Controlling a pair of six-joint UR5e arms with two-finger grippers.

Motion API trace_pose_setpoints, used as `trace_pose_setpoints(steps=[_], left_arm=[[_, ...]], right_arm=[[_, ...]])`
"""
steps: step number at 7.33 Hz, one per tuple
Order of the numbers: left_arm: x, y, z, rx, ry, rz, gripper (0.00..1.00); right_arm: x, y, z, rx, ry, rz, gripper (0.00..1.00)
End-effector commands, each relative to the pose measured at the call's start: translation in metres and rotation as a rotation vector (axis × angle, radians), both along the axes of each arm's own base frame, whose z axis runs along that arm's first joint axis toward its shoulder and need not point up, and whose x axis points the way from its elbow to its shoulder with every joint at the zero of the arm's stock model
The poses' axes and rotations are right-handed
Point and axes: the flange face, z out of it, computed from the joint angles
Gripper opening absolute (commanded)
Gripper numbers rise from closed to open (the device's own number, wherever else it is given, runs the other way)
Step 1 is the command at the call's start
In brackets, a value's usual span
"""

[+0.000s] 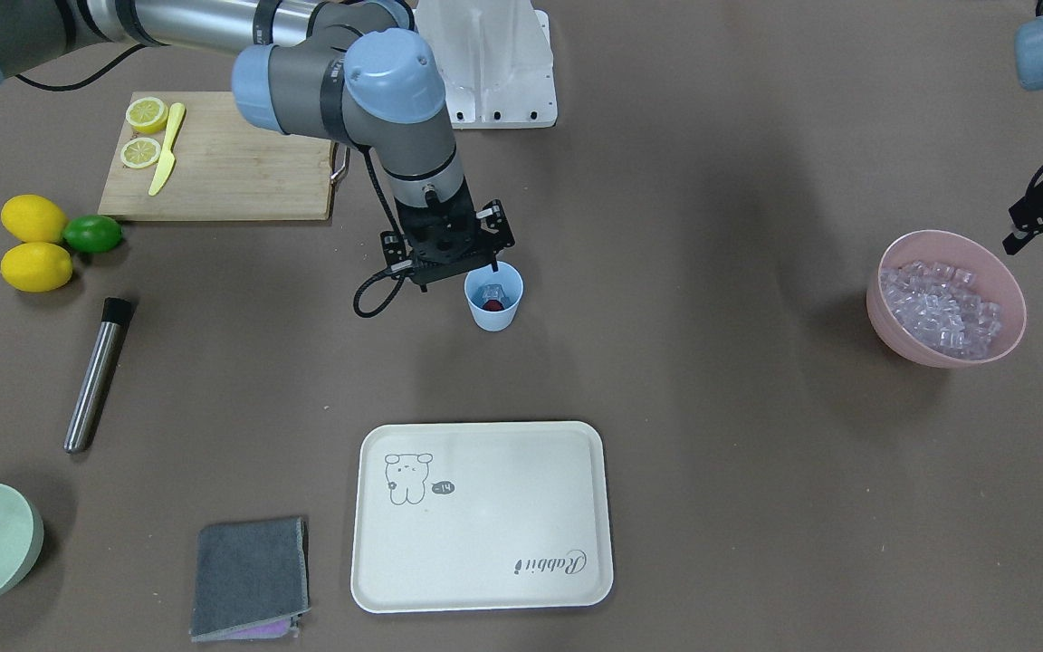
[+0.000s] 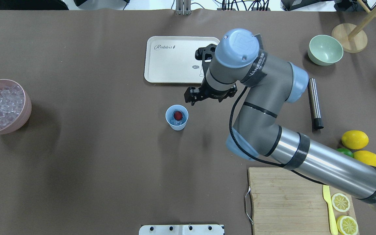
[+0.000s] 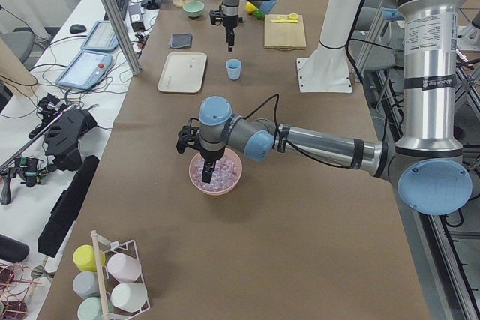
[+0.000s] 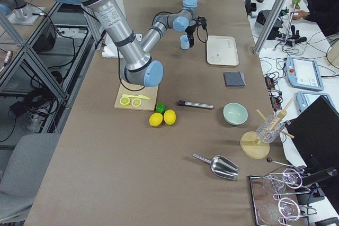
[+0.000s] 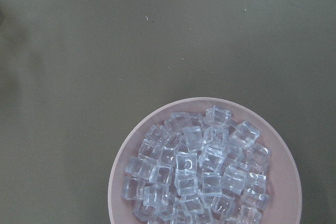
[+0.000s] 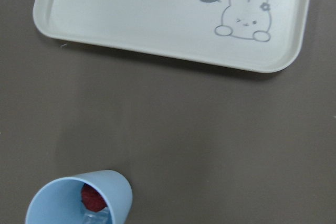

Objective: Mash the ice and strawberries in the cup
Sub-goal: 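Lower the strawberry into the blue cup and open the right gripper, then move the right gripper toward the steel muddler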

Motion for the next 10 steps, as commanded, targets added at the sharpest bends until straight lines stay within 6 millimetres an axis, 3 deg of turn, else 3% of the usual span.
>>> trace_pose_setpoints(steps=[1, 2, 4, 5, 6, 8, 9, 10], left_arm=[[-0.003, 0.000, -0.003, 0.000, 0.003, -0.011, 0.98], [-0.003, 0.001, -0.007, 0.006, 0.005, -0.012, 0.98], [-0.008, 0.002, -0.010, 0.005, 0.023, -0.016, 0.98], [-0.013, 0.002, -0.010, 0.001, 0.028, -0.024, 0.98], [-0.013, 0.002, -0.007, -0.015, 0.024, -0.024, 0.98], [-0.013, 0.002, -0.007, -0.018, 0.022, -0.027, 0.98], [-0.016, 0.002, -0.007, -0.016, 0.023, -0.031, 0.98], [-0.016, 0.002, -0.010, -0.012, 0.024, -0.033, 0.98]], right_arm=[[0.089, -0.043, 0.071, -0.038, 0.032, 0.038, 1.00], [0.130, -0.051, 0.124, -0.084, 0.063, 0.045, 1.00], [0.202, -0.047, 0.197, -0.156, 0.096, 0.115, 1.00], [0.214, -0.047, 0.226, -0.167, 0.125, 0.112, 1.00], [0.211, -0.052, 0.251, -0.196, 0.155, 0.106, 0.99], [0.199, -0.069, 0.293, -0.204, 0.189, 0.116, 0.87], [0.195, -0.079, 0.322, -0.178, 0.194, 0.101, 0.86], [0.190, -0.085, 0.324, -0.174, 0.190, 0.101, 0.82]])
